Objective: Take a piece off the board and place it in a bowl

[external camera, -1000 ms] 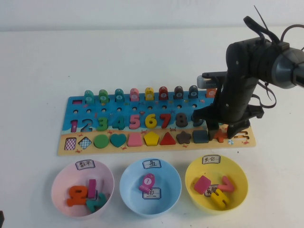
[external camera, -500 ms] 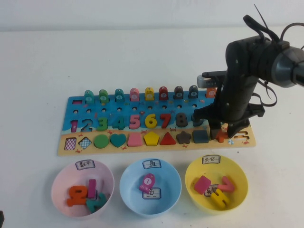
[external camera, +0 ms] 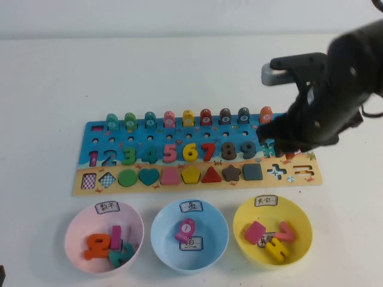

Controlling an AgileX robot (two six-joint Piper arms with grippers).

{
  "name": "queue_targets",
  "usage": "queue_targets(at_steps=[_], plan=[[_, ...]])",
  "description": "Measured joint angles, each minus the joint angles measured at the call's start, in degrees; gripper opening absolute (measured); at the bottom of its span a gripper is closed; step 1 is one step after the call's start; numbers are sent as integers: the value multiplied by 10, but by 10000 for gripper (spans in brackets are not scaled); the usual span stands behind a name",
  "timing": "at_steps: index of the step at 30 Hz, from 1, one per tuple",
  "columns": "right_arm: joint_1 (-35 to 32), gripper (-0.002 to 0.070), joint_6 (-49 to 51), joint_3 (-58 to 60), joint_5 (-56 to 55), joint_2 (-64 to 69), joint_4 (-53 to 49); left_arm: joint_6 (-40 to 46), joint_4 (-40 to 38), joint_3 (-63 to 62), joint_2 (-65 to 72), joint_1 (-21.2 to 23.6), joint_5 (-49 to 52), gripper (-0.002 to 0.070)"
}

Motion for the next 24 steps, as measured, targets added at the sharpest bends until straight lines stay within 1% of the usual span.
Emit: queue_targets(at_steps=[6,11,18,24], plan=[[45,298,0,187,-122,-120,-6,0,0,0,0,0,0,-5],[63,298,0,294,-179,-183,24,0,0,0,0,0,0,-5],[79,298,0,368,-203,-198,52,0,0,0,0,0,0,-5],[79,298,0,379,-227,-199,56,0,0,0,0,0,0,-5]])
